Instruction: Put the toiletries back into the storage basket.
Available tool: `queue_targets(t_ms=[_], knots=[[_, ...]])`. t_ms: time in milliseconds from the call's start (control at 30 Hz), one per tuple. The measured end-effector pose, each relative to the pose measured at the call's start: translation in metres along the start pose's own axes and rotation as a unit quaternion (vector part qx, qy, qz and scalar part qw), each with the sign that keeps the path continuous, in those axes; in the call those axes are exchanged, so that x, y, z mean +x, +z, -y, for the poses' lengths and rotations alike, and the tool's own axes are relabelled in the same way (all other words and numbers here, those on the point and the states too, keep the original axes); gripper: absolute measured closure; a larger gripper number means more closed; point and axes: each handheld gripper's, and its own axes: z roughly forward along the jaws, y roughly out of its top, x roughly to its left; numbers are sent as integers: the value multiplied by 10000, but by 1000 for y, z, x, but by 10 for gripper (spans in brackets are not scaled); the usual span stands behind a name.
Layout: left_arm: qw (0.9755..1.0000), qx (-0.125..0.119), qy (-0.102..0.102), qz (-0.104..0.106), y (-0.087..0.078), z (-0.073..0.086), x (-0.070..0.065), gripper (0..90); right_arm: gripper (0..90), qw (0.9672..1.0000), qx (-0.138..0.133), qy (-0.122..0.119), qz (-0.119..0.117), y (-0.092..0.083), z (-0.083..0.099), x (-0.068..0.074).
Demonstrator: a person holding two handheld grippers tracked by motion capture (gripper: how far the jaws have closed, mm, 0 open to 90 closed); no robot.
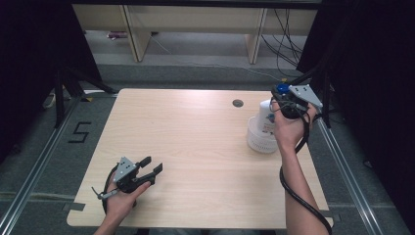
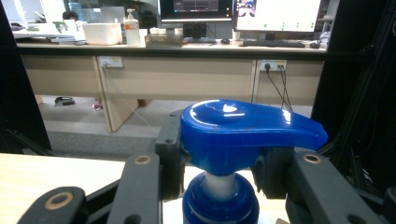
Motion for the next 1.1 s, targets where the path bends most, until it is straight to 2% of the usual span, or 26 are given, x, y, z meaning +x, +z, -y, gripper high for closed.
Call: queue_targets(t_ms=[133,167,200,467,533,567,800,867,1067,1100], knots=[[10000,-11,-4,-8,0,0,0,419,603,10000,-2,-13,-12,1,4,0],[10000,-8,4,-7,0,0,1,419,604,10000,25,51,-16,0,3,0],[10000,-54,-4,29,0,0,1,419,603,10000,14,-21,-13,0,4,0],[10000,-5,14,12,-1,0,0,419,599,10000,0,-87,-22,-3,6,-5],[10000,2,53,22,-1,0,-1,418,599,10000,20,-37,-7,-4,6,-5],[10000,-5,67,34,-1,0,-1,418,598,9999,19,-121,-11,-5,6,-6],[10000,-69,24,58,-1,0,-1,417,591,9996,77,-256,20,-8,7,-5],[10000,-14,22,13,-2,-1,-1,417,587,9997,77,-251,26,-8,7,-5],[10000,-63,25,55,-1,0,-1,417,537,9994,128,-303,57,-9,7,-5],[10000,-63,27,54,-1,0,-1,417,513,9991,172,-390,59,-9,7,-7]])
